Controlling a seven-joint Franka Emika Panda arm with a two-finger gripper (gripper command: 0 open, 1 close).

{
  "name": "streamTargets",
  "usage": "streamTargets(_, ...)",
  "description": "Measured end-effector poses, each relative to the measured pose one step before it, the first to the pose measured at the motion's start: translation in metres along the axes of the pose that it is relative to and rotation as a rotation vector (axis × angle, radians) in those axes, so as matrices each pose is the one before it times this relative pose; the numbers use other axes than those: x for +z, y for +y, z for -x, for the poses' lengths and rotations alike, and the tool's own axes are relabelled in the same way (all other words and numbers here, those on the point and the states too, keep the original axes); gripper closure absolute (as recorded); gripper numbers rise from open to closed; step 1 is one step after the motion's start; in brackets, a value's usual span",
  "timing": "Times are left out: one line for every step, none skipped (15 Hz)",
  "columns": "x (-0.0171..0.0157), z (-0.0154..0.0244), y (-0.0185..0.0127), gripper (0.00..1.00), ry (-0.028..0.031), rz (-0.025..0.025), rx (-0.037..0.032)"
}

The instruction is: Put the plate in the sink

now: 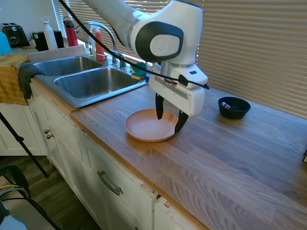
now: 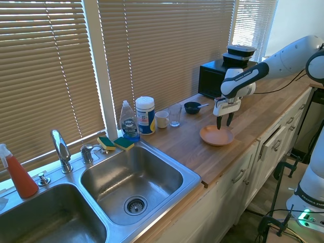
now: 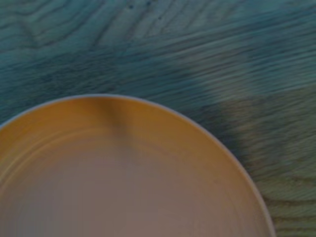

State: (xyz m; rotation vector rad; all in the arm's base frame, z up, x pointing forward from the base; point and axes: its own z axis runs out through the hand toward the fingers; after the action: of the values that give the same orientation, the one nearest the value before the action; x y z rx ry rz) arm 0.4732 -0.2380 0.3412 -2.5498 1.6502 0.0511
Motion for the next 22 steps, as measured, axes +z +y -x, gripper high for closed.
streamTargets(0.00716,-0.0045,0.00197,0.0,-0.01225,-0.00764,-0.0032)
streamTargets(0.00506,-0.00226,0.00175,0.0,-0.01544,-0.01077,-0.00407)
streamTargets(0.00333,-0.00198,0.00192,0.0,-0.01362,-0.0133,-0.00829)
streamTargets(0.0019,-0.00174,0.00234,0.0,-0.01092,-0.01026,-0.00818)
streamTargets(0.00054,-0.00107,0.00163,0.0,-0.00882,-0.00915,-0.00549)
streamTargets(0.00147,-0.00022,0.00042,1.0,-0.01214,-0.00909,-0.00615)
streamTargets(0.00174,0.00044,0.0003,1.0,-0.01192,-0.00549,-0.00794)
streamTargets(0.00184,0.00014,0.00009,1.0,-0.0077,-0.00186,-0.00643)
streamTargets(0.00023,-0.00031,-0.00047,1.0,-0.00458,-0.00488,-0.00428)
streamTargets(0.00014,-0.00066,-0.00079,1.0,-0.00648,-0.00491,-0.00354)
streamTargets(-0.00014,-0.00084,-0.00013,1.0,-0.00452,-0.00332,-0.00352)
streamTargets(0.0002,-0.00105,0.00069,1.0,-0.00594,-0.00581,-0.00344)
streamTargets(0.00005,-0.00185,0.00132,1.0,-0.00513,-0.00583,-0.0026)
streamTargets(0.00032,-0.00232,0.00142,1.0,-0.00764,-0.00826,-0.00256)
streamTargets(0.00015,-0.00242,0.00117,1.0,-0.0063,-0.0058,-0.00236)
streamTargets(0.00003,-0.00224,0.00038,1.0,-0.00383,-0.00443,-0.00037)
streamTargets(0.00023,-0.002,-0.00007,1.0,-0.00311,-0.00091,0.00052)
streamTargets(0.00038,-0.00196,-0.00007,1.0,-0.00476,-0.00087,-0.00047)
streamTargets(0.00048,-0.00192,-0.00063,1.0,-0.00534,-0.00338,-0.00211)
streamTargets(0.00051,-0.00256,-0.0005,1.0,-0.00445,-0.00298,-0.00282)
streamTargets(0.0004,-0.0024,-0.00079,1.0,-0.00402,0.0002,-0.00097)
streamTargets(0.00029,-0.00223,-0.00072,1.0,-0.00323,0.00122,0.00026)
